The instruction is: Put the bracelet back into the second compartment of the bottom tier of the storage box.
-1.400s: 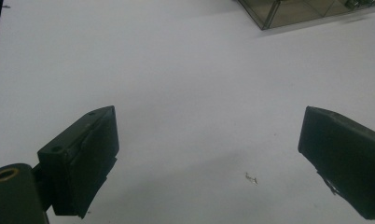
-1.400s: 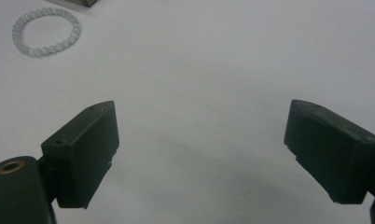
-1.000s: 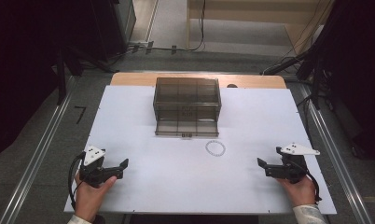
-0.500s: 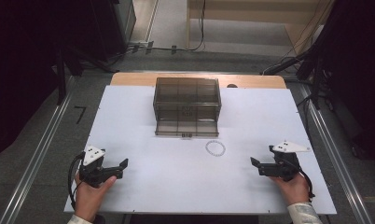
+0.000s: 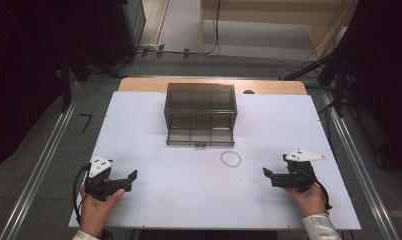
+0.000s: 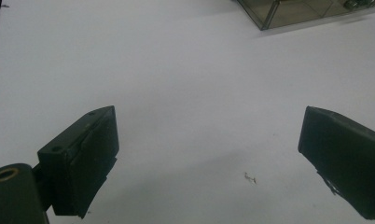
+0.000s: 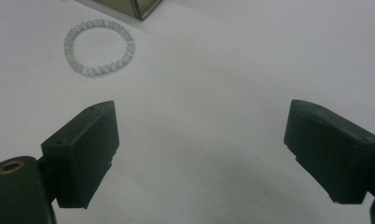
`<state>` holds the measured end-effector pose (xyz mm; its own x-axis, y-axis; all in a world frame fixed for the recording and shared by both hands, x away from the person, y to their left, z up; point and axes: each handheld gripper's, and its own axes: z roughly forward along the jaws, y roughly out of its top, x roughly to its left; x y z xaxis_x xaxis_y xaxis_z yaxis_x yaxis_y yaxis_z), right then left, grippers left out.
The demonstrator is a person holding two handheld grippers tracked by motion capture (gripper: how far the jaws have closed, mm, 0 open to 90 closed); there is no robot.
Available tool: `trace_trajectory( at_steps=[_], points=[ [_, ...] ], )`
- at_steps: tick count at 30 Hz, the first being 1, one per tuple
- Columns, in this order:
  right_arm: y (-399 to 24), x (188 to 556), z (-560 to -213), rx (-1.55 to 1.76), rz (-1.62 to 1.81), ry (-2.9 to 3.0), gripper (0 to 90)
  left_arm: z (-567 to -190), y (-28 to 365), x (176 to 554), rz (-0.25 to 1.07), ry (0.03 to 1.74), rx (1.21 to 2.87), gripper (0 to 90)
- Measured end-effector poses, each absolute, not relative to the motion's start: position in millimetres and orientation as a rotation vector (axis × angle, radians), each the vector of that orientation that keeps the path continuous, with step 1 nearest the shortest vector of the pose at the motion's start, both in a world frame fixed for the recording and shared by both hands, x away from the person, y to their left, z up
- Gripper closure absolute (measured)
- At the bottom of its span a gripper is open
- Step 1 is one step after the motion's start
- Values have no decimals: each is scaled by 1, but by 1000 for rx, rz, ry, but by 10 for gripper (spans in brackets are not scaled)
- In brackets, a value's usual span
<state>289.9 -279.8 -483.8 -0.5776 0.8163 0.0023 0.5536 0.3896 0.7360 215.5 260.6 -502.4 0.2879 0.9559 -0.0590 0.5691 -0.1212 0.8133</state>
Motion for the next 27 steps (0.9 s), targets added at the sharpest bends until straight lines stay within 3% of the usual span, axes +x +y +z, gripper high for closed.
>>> trace_trajectory(
  at_steps=[27],
  points=[
    [-236, 302, -486, 1152, 1014, 2333, 91, -501, 261, 215, 642, 1369, 1792, 57]
  ],
)
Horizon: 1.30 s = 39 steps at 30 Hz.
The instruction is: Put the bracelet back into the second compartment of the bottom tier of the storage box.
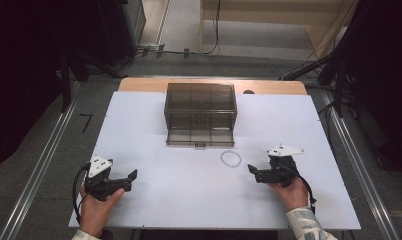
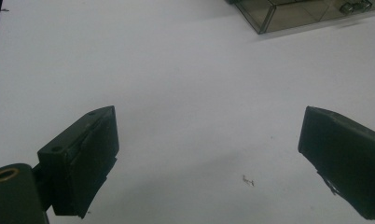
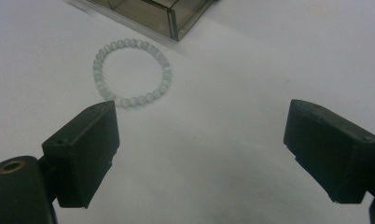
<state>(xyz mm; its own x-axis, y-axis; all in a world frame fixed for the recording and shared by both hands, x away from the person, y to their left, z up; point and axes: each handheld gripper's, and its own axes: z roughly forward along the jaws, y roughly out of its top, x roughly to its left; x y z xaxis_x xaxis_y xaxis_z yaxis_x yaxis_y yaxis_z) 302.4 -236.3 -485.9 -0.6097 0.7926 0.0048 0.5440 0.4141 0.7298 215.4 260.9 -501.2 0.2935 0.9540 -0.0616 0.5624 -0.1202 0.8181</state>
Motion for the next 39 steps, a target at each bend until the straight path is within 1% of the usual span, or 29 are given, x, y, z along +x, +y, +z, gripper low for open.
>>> trace_trajectory(
  at_steps=[2, 13, 17, 19, 21, 22, 23, 25, 36, 37, 38, 39],
  points=[
    [-233, 304, -486, 1148, 1018, 2331, 113, -501, 261, 215, 642, 1368, 1793, 57],
    [-218, 310, -490, 1155, 1043, 2330, 123, -501, 261, 215, 641, 1362, 1793, 57],
    [-214, 311, -492, 1142, 1044, 2328, 197, -501, 261, 215, 640, 1362, 1791, 57],
    [-214, 312, -492, 1144, 1069, 2319, 250, -501, 261, 215, 640, 1361, 1790, 57],
    [-213, 312, -492, 1146, 1074, 2315, 260, -501, 261, 215, 641, 1359, 1790, 57],
    [-212, 313, -492, 1142, 1069, 2315, 292, -501, 261, 215, 641, 1359, 1791, 57],
    [-210, 313, -493, 1139, 1064, 2315, 301, -501, 261, 215, 641, 1358, 1791, 57],
    [-209, 313, -494, 1135, 1060, 2319, 302, -501, 261, 215, 642, 1358, 1791, 57],
    [-196, 318, -500, 1124, 1043, 2336, 515, -501, 261, 215, 635, 1353, 1792, 58],
    [-196, 318, -500, 1124, 1043, 2336, 515, -500, 261, 215, 634, 1353, 1791, 58],
    [-194, 319, -502, 1125, 1034, 2343, 558, -500, 261, 215, 635, 1353, 1792, 58],
    [-194, 319, -502, 1125, 1034, 2343, 558, -500, 261, 215, 635, 1354, 1790, 58]
  ],
)
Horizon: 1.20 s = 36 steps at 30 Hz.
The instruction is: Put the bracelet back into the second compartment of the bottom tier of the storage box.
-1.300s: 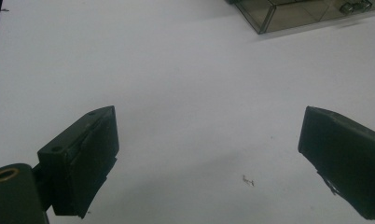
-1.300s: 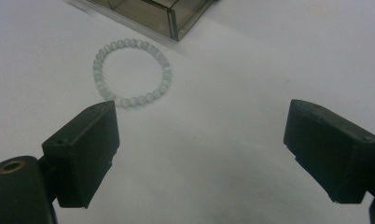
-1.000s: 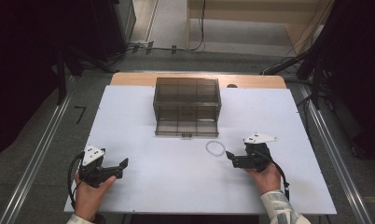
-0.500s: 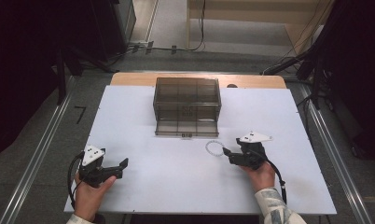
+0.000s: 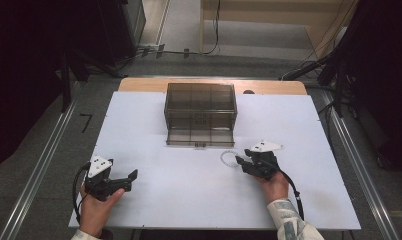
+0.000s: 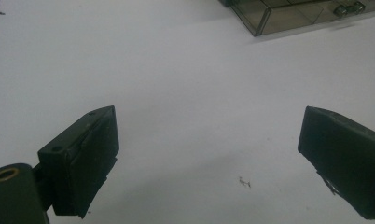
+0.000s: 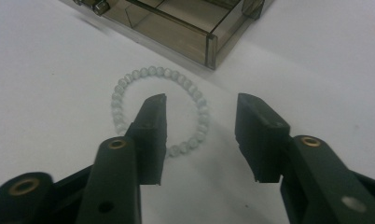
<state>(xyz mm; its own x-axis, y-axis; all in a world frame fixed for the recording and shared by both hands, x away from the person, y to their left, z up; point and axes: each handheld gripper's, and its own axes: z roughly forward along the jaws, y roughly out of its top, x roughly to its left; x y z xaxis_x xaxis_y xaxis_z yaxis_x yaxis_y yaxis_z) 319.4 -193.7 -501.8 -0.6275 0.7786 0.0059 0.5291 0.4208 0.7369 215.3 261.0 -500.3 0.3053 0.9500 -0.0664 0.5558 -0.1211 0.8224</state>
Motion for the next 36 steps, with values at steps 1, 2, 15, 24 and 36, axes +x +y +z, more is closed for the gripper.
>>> trace_trajectory(
  at_steps=[1, 2, 15, 24, 36],
  points=[
    [-192, 320, -503, 1125, 1029, 2348, 583, -500, 261, 215, 635, 1354, 1791, 58],
    [-191, 320, -503, 1128, 1029, 2350, 595, -500, 261, 215, 635, 1354, 1791, 58],
    [-188, 323, -507, 1148, 999, 2352, 752, -501, 261, 216, 630, 1349, 1791, 58],
    [-187, 323, -508, 1147, 986, 2356, 818, -501, 261, 216, 629, 1349, 1794, 58],
    [-188, 324, -508, 1161, 990, 2361, 830, -501, 261, 216, 627, 1347, 1790, 58]
  ],
)
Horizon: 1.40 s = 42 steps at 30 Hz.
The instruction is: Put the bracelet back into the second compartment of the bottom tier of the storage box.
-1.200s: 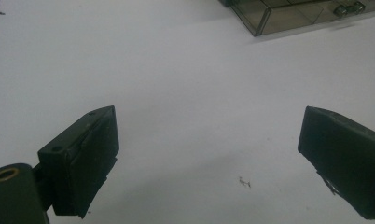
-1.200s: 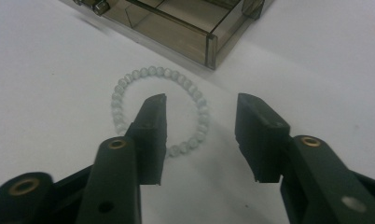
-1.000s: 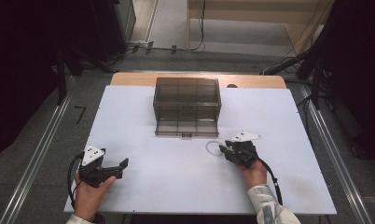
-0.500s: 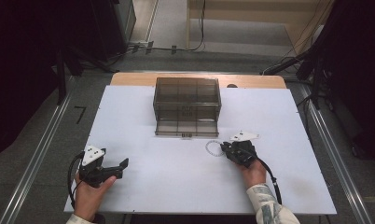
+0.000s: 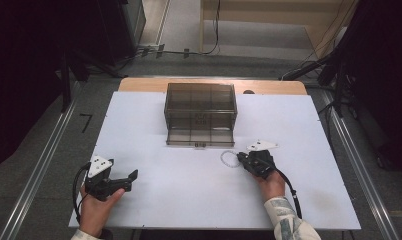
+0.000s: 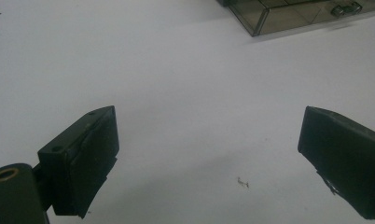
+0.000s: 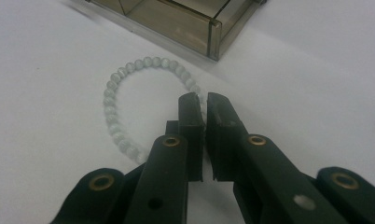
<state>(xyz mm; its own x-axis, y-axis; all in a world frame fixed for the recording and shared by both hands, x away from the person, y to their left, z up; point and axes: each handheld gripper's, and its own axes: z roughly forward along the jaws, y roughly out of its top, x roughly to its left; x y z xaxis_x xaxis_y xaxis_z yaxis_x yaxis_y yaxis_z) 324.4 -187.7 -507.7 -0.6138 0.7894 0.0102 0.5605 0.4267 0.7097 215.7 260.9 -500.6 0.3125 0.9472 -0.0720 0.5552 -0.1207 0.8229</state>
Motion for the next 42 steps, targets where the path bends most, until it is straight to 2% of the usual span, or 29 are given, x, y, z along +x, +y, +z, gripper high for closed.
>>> trace_trajectory(
  at_steps=[10, 29, 42],
  points=[
    [-191, 324, -503, 1183, 1028, 2354, 830, -501, 261, 216, 626, 1346, 1791, 58],
    [-180, 310, -464, 1067, 1166, 2309, 830, -501, 261, 215, 625, 1345, 1795, 58],
    [-173, 312, -453, 1042, 1210, 2294, 830, -501, 261, 215, 624, 1343, 1798, 58]
  ],
)
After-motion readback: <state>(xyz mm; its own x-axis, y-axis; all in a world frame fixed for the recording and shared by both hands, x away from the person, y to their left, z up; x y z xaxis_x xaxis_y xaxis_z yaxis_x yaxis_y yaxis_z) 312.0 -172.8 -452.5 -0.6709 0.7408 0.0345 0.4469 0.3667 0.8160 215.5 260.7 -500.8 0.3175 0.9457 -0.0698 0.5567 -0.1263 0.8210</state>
